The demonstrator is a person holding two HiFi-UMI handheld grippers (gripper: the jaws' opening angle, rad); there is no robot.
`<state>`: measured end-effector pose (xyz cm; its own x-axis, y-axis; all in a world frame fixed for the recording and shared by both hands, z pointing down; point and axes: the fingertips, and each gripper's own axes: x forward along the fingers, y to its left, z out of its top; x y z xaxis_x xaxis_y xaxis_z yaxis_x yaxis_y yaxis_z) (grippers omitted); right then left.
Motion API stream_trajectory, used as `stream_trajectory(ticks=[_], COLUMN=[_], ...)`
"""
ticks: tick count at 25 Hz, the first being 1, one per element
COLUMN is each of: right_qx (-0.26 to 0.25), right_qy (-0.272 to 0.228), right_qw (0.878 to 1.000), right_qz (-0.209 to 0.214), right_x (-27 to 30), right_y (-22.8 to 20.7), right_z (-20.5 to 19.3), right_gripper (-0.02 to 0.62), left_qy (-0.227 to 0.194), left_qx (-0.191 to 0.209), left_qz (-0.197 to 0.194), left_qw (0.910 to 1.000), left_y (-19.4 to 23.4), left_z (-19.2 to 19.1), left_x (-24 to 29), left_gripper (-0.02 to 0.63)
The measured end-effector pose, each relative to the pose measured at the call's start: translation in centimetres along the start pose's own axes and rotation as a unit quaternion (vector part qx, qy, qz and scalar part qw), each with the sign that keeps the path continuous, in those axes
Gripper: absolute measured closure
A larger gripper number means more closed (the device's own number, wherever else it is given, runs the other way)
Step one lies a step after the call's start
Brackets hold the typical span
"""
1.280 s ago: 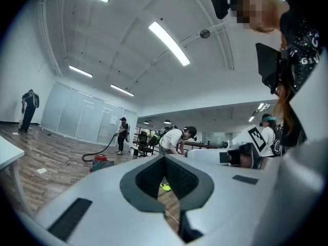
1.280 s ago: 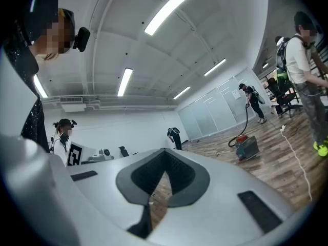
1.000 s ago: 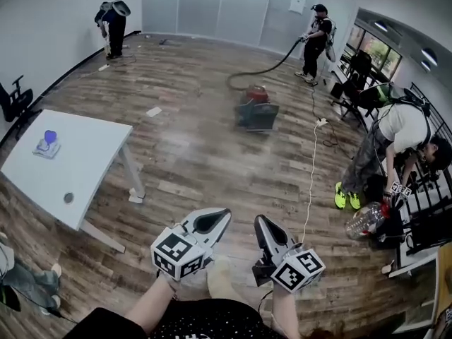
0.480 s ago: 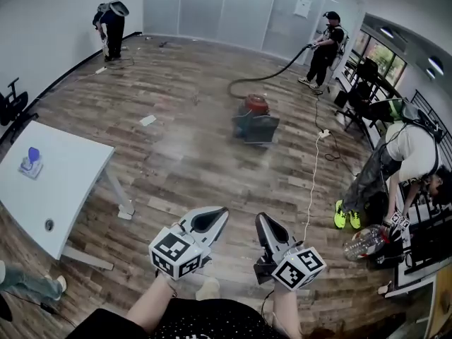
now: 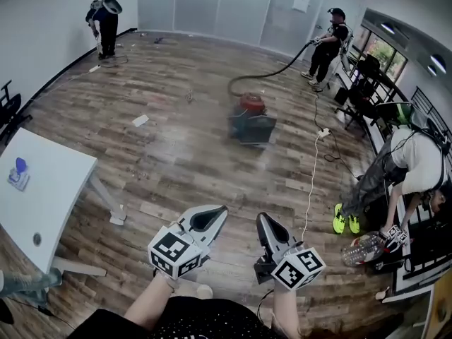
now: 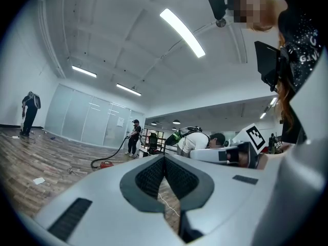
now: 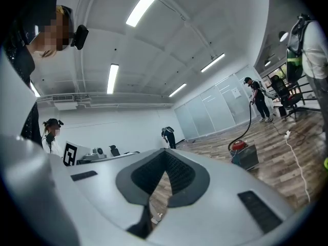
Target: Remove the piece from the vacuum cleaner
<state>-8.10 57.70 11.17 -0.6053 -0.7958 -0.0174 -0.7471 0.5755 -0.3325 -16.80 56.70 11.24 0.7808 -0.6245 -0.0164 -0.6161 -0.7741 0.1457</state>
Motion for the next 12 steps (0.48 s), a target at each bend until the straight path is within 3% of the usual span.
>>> stream_trajectory(ticks=[12], right_qx=[0.025], right_qy=[0.011], right_qw=[1.000], right_qz=[-0.002], right_x=[5.8], right_y=[-7.5], right_z=[0.5], right_gripper=[0.586], left_qy=[0.021], left_qx=[-0.017], left_qz=[0.012], left_qw=[0.9996], left_y=[6.2], left_z=[-1.1], left_x=[7.2], left_gripper=[0.597])
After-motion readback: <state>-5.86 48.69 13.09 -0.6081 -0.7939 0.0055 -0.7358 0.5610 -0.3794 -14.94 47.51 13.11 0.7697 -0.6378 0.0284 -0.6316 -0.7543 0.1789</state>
